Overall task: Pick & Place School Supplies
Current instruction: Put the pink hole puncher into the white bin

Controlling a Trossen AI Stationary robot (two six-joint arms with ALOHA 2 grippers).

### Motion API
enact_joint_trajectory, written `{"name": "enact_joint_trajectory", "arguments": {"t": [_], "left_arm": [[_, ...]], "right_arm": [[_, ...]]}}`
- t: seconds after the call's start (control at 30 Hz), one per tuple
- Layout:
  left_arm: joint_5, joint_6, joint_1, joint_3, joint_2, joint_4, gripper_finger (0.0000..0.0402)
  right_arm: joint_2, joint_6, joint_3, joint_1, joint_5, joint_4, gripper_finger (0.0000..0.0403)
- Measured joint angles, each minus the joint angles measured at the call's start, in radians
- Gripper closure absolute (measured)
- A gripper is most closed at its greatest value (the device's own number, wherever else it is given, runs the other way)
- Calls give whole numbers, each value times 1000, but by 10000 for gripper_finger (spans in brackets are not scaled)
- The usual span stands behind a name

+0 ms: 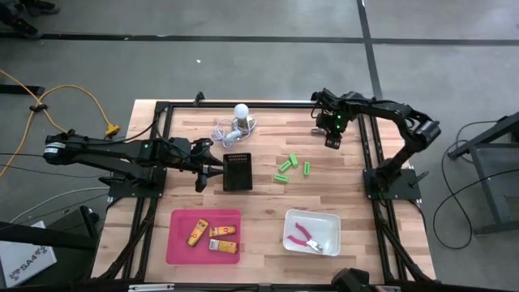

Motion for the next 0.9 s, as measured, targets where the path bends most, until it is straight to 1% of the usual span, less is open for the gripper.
{"name": "enact_joint_trajectory", "arguments": {"t": [0.2,0.43,0.67,0.9], "left_arm": [[0,0,0,0,0,0,274],[0,0,0,0,0,0,274],[0,0,0,0,0,-2,274],[0,1,0,0,0,-2,274]], "right_arm": [[42,-7,0,0,3,49,246],[82,-23,0,-6,84,68,246],[129,-21,0,-38,81,82,247],[131,-18,0,-38,95,95,259]]}}
